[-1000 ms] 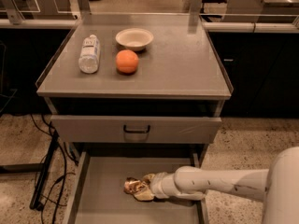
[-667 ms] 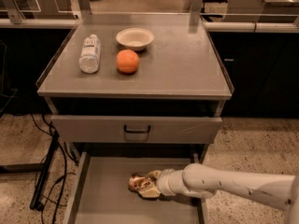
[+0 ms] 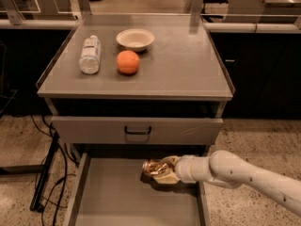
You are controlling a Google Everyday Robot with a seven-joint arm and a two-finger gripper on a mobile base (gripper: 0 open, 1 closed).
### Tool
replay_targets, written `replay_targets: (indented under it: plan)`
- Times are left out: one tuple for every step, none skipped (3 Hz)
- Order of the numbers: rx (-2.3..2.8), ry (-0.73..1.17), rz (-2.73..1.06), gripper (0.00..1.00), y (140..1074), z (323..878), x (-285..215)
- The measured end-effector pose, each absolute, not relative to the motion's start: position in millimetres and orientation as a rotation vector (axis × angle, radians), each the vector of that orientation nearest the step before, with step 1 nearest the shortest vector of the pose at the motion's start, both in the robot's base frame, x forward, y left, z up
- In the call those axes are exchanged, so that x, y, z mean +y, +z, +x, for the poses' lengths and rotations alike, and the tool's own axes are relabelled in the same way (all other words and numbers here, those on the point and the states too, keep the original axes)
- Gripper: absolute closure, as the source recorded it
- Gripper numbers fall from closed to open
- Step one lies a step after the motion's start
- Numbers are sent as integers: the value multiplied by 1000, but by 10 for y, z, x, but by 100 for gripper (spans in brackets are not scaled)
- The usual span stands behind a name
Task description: Pick orange can from middle drawer and place on counter
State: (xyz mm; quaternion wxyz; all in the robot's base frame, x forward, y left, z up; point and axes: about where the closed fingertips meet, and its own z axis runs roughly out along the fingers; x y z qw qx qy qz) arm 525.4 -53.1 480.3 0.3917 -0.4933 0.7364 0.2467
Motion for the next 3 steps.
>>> replay_targets:
  plan:
    - [1815, 652, -1293, 100, 5426, 5253, -813]
    - [1826, 656, -1294, 100, 5373, 5252, -799]
    - [1793, 615, -1311, 100, 5556, 5051, -892]
